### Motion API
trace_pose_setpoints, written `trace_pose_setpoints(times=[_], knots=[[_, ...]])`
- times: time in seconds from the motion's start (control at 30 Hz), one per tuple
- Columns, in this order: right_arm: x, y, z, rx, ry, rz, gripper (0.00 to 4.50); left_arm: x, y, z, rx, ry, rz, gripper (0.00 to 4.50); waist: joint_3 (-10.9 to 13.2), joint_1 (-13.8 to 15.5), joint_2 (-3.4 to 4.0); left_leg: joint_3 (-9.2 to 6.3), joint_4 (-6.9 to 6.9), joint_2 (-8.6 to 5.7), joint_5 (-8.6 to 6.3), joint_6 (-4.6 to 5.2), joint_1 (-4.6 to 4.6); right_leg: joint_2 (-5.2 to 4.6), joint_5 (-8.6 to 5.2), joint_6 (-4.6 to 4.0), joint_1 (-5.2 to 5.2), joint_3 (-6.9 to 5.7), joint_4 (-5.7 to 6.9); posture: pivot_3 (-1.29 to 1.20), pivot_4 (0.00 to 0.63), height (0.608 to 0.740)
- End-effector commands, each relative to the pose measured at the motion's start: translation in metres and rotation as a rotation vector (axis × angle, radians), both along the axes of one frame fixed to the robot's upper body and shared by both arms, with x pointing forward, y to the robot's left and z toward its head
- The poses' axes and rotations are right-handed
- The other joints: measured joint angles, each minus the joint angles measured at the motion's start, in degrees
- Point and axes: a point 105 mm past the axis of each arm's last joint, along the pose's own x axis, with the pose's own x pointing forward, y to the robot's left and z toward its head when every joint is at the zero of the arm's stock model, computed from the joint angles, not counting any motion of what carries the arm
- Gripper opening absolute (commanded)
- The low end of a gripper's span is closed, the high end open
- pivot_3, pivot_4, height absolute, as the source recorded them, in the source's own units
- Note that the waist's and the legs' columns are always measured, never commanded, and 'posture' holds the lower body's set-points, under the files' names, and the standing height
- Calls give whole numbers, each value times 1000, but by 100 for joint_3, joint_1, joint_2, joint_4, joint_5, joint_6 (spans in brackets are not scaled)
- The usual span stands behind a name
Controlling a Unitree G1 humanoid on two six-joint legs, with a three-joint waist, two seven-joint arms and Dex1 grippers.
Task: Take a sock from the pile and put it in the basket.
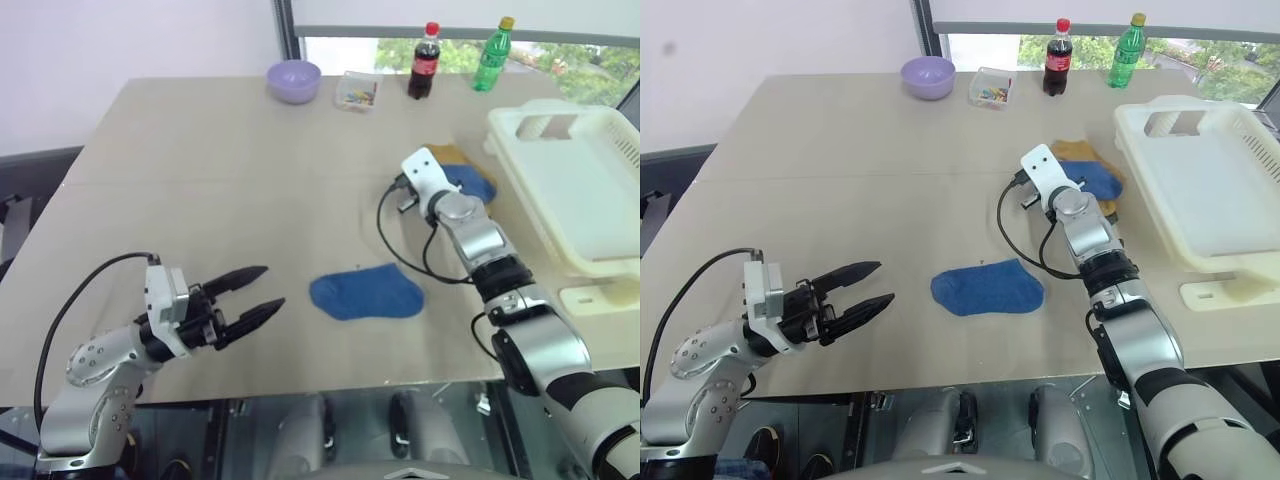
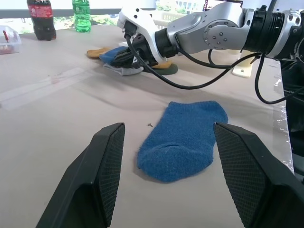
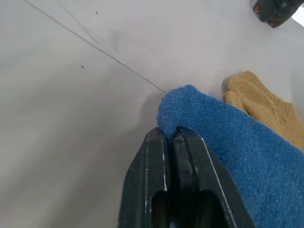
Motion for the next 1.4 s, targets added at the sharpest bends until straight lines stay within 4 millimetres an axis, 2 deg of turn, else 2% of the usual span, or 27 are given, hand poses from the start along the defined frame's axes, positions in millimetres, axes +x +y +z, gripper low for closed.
trace_pose_setpoints(times=[0.03, 0.13, 0.27, 0.33, 0.47, 0.63, 0.73, 0.83, 0.87, 0.97, 1.1, 1.17, 1.27, 1.4], knots=[[4, 2, 26, 29, -82, 0, 108, -2, -3, 6, 5, -35, -9, 3171, 0, 0, 0, 0, 0, 0, 0, 0, 0, 0, 0, 0, 0, 0, 0, 0, 150, 733], [4, 4, 31, 83, -77, -5, 108, -2, -3, 6, 5, -35, -9, 3171, 0, 0, 0, 0, 0, 0, 0, 0, 0, 0, 0, 0, 0, 0, 0, 0, 150, 733], [-4, 22, 43, 479, 86, 13, 108, -2, -3, 6, 6, -35, -11, 3171, 0, -4, 0, 0, 0, 1, 0, 0, 0, 0, 0, 0, 0, 1, 2, 0, 150, 733], [-13, 35, 45, 544, 164, 82, 108, -2, -3, 6, 6, -35, -11, 3171, 0, -2, 0, -1, 0, 4, 0, 0, 0, 2, 1, -1, 0, 1, 3, 0, 150, 733], [-42, 63, 29, 564, 375, 237, 108, -2, -4, 5, 5, -34, -12, 3171, 0, 9, 0, -1, 0, 3, -1, 2, 0, 0, 1, -2, 0, 1, 2, 0, 150, 733], [-75, 96, 8, 480, 484, 362, 108, -1, -4, 6, 2, -36, -13, 3171, -1, 13, -1, -3, 0, 1, -2, 3, 0, -1, 1, -2, 0, -1, 3, 0, 150, 733], [-93, 120, 4, 469, 494, 420, 108, -1, -5, 5, 1, -35, -14, 3171, -1, -5, -1, -3, 0, 1, -2, 3, -1, -1, 1, -2, -1, -1, 3, 0, 150, 733], [-107, 141, 14, 524, 476, 492, 902, 0, -5, 5, 1, -33, -16, 3171, -1, -9, -1, -2, 0, 3, -1, 2, 0, 1, 2, -2, -5, 1, 8, 0, 150, 733], [-111, 145, 19, 552, 475, 518, 1303, 0, -5, 5, 2, -33, -16, 3171, -1, -3, -1, -2, 0, 3, -1, 2, 0, 1, 1, -2, -5, 1, 10, 0, 150, 733], [-105, 140, 39, 592, 394, 513, 2675, 0, -5, 5, 2, -33, -18, 3171, -4, 35, -5, -5, 0, 1, -1, 2, 0, -1, 2, -2, -2, -2, 9, 0, 150, 733], [-95, 112, 50, 595, 361, 474, 2675, 0, -5, 5, 3, -32, -20, 3171, -9, 80, -13, -8, 2, -4, -2, 2, -2, -5, 2, -2, 0, -6, 4, 0, 150, 733], [-92, 91, 48, 588, 359, 443, 2675, 0, -5, 5, 5, -32, -19, 3171, -8, 86, -12, -8, 1, -4, -2, 2, -2, -5, 2, -2, 0, -6, 4, 0, 150, 733], [-94, 72, 41, 602, 393, 417, 2675, 1, -4, 5, 5, -30, -21, 3171, -8, 77, -12, -7, 0, -3, -2, 2, -2, -4, 1, -2, -1, -7, 3, 0, 150, 733], [-101, 59, 26, 590, 436, 384, 2675, 3, -5, 5, 6, -30, -24, 3171, -8, 17, -13, -6, -1, 0, -2, 3, -1, 1, 1, -2, -1, -5, 4, 0, 150, 733]])
